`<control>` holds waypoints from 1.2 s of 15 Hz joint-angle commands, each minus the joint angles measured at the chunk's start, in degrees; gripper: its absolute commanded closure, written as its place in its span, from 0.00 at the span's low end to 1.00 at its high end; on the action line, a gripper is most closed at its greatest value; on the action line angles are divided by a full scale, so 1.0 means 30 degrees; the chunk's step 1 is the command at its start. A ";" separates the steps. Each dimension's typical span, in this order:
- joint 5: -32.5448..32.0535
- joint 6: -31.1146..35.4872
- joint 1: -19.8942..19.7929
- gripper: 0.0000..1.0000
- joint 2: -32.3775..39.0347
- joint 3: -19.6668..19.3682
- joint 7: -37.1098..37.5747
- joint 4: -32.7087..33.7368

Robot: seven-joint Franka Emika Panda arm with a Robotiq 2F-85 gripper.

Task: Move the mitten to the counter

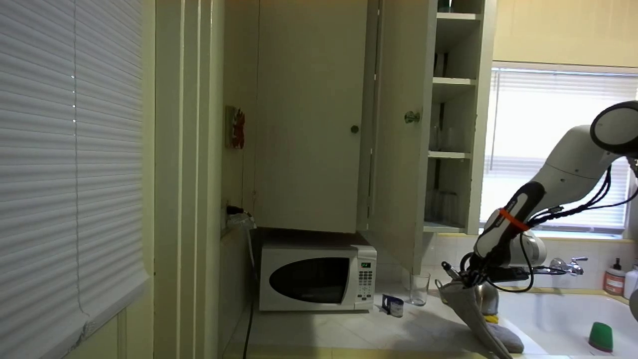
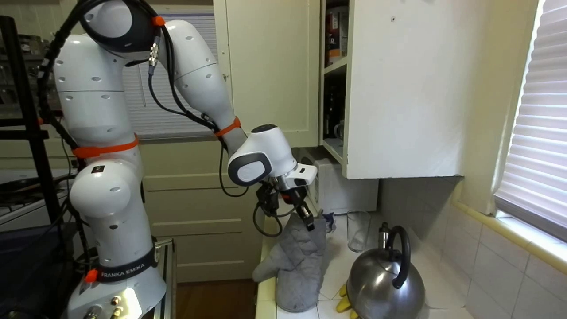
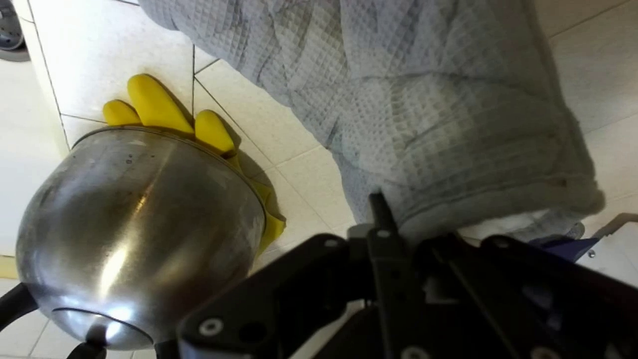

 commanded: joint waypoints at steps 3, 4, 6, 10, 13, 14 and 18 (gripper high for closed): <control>0.4610 -0.0057 0.2957 0.98 -0.0202 0.0534 -0.0237 0.0234; 0.5784 -0.0503 0.3864 0.98 -0.0335 0.0638 -0.0163 0.0538; 0.8502 -0.0936 0.5335 0.98 -0.0061 0.0809 -0.1329 0.1279; 1.3567 -0.2346 0.6655 0.98 0.0501 0.0648 -0.4689 0.1981; 1.6958 -0.3707 0.6292 0.68 0.0933 0.0404 -0.8019 0.1798; 1.8105 -0.3817 0.6178 0.67 0.1153 0.0324 -0.9175 0.1901; 2.1001 -0.3822 0.5436 0.38 0.1359 -0.0285 -1.2840 0.2920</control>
